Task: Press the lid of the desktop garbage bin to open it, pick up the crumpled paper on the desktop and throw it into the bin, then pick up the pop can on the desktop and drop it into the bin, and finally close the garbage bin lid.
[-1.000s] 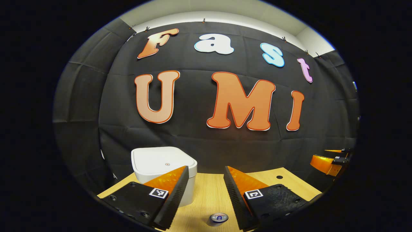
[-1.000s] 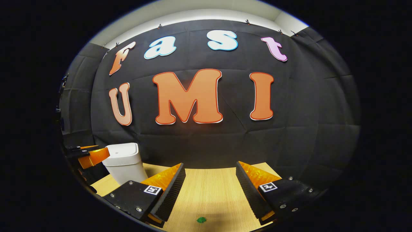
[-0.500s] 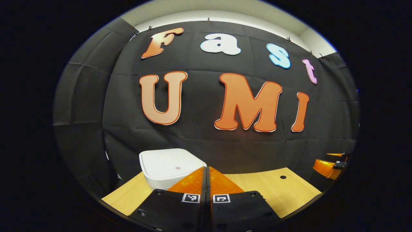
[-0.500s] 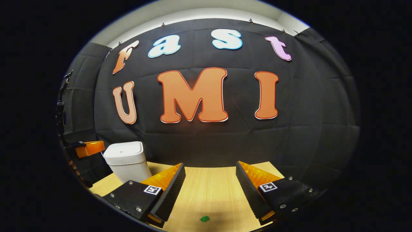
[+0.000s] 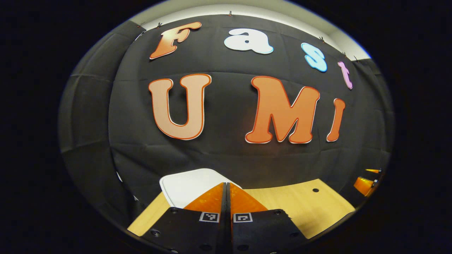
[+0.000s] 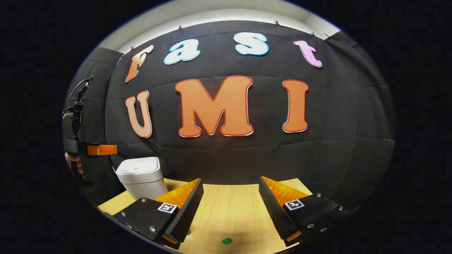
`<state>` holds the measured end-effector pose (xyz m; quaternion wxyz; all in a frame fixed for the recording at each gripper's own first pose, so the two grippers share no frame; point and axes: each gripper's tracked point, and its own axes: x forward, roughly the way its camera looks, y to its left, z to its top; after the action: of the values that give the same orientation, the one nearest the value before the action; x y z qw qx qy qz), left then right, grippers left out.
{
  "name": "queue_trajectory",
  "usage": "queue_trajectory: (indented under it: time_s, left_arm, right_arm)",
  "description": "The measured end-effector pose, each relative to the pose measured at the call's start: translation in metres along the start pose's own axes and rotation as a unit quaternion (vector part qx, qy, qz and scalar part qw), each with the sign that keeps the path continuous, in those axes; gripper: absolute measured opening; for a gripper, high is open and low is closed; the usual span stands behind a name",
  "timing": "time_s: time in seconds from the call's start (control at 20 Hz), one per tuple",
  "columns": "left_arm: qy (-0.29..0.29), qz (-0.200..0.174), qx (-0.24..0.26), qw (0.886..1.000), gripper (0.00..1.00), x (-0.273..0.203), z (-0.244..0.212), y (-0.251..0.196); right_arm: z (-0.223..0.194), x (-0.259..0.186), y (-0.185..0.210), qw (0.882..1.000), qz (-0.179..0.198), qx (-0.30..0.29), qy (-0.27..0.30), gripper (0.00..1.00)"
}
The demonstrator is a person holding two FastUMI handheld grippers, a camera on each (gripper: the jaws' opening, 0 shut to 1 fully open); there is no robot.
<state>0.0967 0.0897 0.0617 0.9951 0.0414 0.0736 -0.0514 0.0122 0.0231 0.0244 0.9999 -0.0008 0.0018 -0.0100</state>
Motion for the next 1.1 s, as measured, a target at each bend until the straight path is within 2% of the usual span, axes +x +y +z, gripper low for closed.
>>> queue_trajectory:
  time_s: [0.15,0.4,0.75,1.1]
  left_arm:
    - [0.01,-0.007,0.021,1.0,0.0,0.015,0.007,0.01]
    - [0.065,-0.02,-0.019,0.997,0.0,0.05,-0.019,0.019]
    - [0.148,-0.022,-0.065,0.987,0.02,0.081,-0.081,0.031]
    - [0.181,-0.021,-0.024,0.983,0.0,0.084,-0.105,0.031]
  right_arm:
    - [0.0,0.004,-0.001,1.0,-0.001,0.0,0.0,0.94]
    - [-0.003,0.01,-0.003,1.0,-0.004,0.003,0.007,0.94]
    - [-0.009,0.012,-0.01,1.0,-0.013,-0.005,0.015,0.94]
    - [-0.014,0.015,-0.013,1.0,-0.017,-0.001,0.022,0.94]
